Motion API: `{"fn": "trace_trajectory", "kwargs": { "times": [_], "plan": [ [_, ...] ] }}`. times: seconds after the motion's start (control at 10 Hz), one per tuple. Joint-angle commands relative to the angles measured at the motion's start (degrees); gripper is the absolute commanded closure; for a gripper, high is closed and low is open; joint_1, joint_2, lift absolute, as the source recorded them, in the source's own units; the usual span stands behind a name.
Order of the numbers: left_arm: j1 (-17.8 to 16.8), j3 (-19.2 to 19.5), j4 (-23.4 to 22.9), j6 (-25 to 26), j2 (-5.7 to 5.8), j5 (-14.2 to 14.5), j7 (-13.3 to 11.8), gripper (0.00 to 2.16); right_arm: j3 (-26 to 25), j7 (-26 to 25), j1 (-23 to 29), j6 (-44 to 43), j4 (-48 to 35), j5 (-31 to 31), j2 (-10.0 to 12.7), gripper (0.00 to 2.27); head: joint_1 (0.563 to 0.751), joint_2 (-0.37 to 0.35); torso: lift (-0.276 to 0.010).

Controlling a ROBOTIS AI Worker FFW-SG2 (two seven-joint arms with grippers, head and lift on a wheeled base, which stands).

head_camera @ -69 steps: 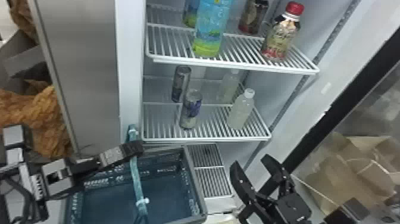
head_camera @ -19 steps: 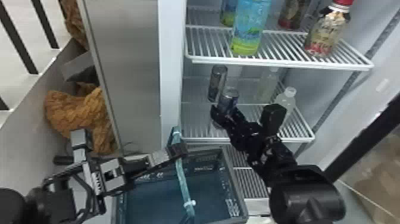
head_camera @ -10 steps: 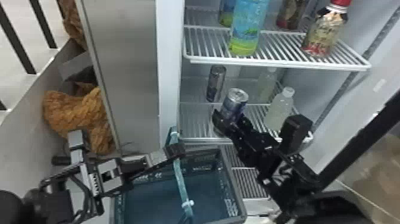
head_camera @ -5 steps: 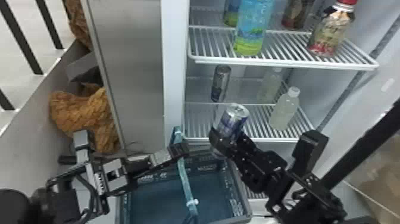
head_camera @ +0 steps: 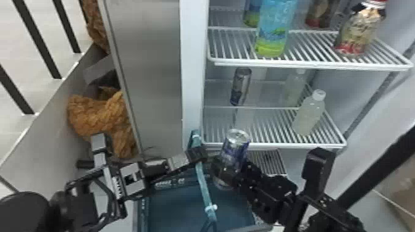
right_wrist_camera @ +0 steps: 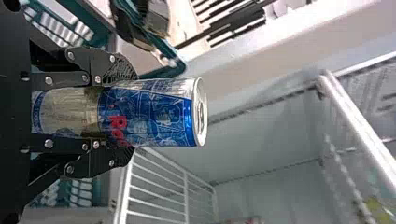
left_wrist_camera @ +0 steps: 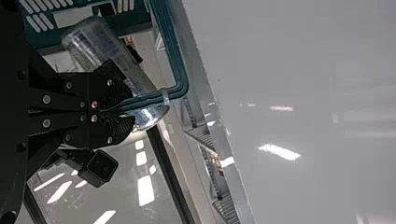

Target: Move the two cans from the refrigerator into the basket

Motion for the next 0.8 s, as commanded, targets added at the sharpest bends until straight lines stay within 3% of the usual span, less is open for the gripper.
{"fn": "trace_trajectory", "kwargs": {
  "times": [0.0, 0.1, 0.2, 0.4, 0.5, 0.7],
  "plan": [
    [0.0, 0.0, 0.0, 0.0, -0.03, 0.0, 0.0, 1.21, 0.4, 1.3, -0.4, 2.9, 0.0, 0.4, -0.4, 1.21, 0.695, -0.056, -0.219],
    [0.0, 0.0, 0.0, 0.0, -0.03, 0.0, 0.0, 1.21, 0.6, 2.7, -0.8, 5.4, -0.3, 1.5, -0.6, 1.18, 0.695, -0.052, -0.219],
    [0.0, 0.1, 0.0, 0.1, -0.03, 0.0, 0.0, 1.21, 0.8, 3.7, -1.4, 6.6, 0.7, 0.8, -0.6, 0.96, 0.695, -0.043, -0.219],
    [0.0, 0.0, 0.0, 0.0, -0.11, 0.0, 0.0, 1.21, 0.9, 4.3, -1.8, 6.6, 2.1, -0.5, -0.6, 0.15, 0.695, -0.029, -0.219],
    [0.0, -0.1, 0.0, 0.1, -0.03, 0.0, 0.0, 1.21, 0.6, 4.3, -1.7, 5.8, 2.0, -0.4, -0.6, 0.06, 0.695, -0.027, -0.219],
    [0.0, -0.2, 0.0, 0.1, -0.03, 0.0, 0.0, 1.21, -1.2, 4.2, -1.1, 2.6, 1.7, 0.2, -0.2, 0.14, 0.695, -0.035, -0.219]
  ]
}}
